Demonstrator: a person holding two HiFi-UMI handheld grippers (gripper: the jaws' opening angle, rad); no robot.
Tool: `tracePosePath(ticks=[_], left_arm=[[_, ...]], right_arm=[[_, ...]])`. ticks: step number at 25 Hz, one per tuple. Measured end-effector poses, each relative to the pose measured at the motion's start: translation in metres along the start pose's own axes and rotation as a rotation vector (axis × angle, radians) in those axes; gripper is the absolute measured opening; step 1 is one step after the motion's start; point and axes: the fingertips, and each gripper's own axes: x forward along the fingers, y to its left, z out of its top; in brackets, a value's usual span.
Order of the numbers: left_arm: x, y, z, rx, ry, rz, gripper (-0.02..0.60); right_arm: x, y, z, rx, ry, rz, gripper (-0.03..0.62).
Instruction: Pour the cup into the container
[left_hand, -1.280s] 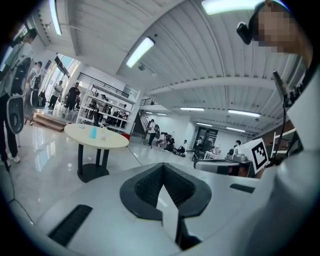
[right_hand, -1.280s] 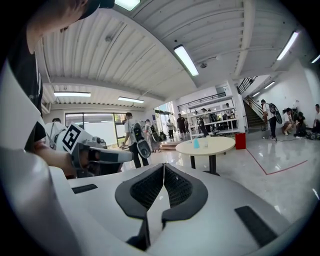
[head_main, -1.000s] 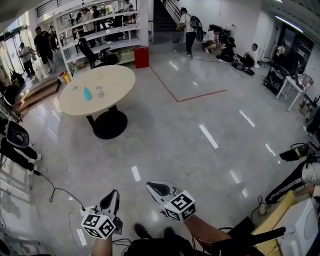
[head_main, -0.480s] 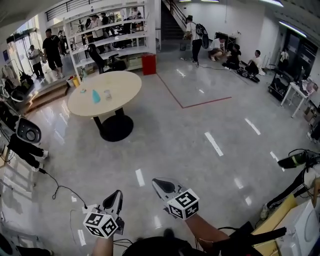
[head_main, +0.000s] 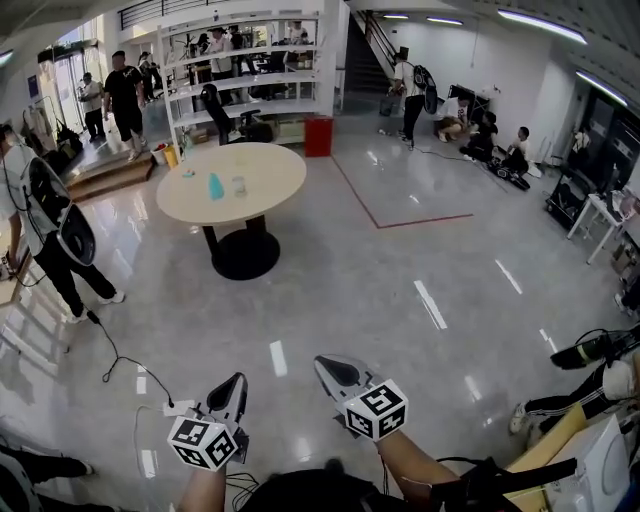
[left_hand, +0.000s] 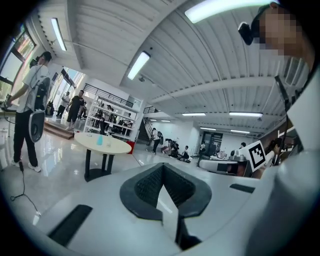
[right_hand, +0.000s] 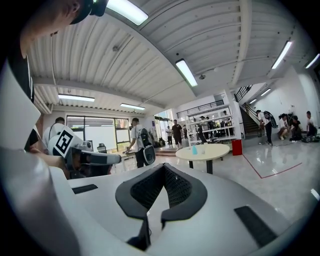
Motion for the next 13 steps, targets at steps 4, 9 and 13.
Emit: tracePosePath(ticks=[4, 9, 13], left_arm=[[-0.006, 0.002, 0.003, 0.011, -0.014, 0.004, -0.005], [-0.016, 0.004, 0.007, 0.012, -0.024, 0.008, -0.005], [-0.019, 0.004, 0.006, 0.015, -0.024, 0.010, -0.005]], right_arm=[[-0.001, 0.002, 0.005, -0.014, -0.013, -0.009, 0.005], [-0.002, 0.007, 0.008, -0.023, -0.014, -0.020, 0.005], [-0.004, 0.007, 0.008, -0.027, -0.018, -0.025, 0.005]])
